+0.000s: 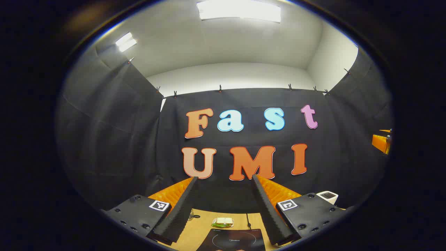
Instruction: First push the handle of the pot to place it horizontally, then grasp the pot with both hands and set it on the induction cooktop.
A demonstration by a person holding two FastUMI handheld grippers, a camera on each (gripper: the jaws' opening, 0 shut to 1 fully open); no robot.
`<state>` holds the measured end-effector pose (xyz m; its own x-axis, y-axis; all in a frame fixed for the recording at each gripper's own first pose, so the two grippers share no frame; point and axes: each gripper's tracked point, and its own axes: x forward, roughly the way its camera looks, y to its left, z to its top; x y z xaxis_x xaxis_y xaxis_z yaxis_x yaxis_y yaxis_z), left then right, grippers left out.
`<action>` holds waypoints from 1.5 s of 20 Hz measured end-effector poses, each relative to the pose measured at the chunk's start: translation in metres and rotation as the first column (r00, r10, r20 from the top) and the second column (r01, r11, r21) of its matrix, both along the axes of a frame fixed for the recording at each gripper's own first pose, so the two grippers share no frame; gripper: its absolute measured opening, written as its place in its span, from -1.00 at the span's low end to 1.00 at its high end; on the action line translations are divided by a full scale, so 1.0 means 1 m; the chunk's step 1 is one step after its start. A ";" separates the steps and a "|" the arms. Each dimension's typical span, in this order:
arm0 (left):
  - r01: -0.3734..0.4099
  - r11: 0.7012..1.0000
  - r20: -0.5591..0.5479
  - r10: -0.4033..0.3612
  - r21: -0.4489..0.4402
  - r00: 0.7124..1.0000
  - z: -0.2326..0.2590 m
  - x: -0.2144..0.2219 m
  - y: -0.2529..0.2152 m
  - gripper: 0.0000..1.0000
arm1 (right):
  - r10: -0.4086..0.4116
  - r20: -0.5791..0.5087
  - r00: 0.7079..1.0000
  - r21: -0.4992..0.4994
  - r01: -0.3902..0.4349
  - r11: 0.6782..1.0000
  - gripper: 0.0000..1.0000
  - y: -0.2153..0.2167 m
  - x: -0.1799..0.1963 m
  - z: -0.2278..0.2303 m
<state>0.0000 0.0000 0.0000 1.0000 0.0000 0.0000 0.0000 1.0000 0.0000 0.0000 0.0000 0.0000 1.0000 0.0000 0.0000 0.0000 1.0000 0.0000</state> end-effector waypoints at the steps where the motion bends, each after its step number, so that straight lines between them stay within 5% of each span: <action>1: 0.000 1.000 0.002 0.000 0.002 1.000 0.001 -0.002 0.000 0.94 | -0.001 -0.002 1.000 -0.001 0.001 1.000 0.85 0.000 -0.001 -0.001; 19: 0.032 0.999 -0.011 -0.032 -0.012 0.999 0.028 -0.053 0.003 0.95 | 0.020 -0.011 1.000 0.007 -0.020 1.000 0.86 0.001 -0.039 0.016; 30: 0.046 0.998 0.020 -0.045 -0.033 0.999 0.028 -0.041 0.000 0.94 | 0.030 -0.116 0.993 0.018 -0.028 0.999 0.87 0.006 -0.035 -0.031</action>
<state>-0.0406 0.0004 0.0284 0.9988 -0.0455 0.0196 0.0461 0.9984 -0.0332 -0.0347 0.0057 -0.0312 0.9928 0.0301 -0.1159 -0.0282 0.9994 0.0178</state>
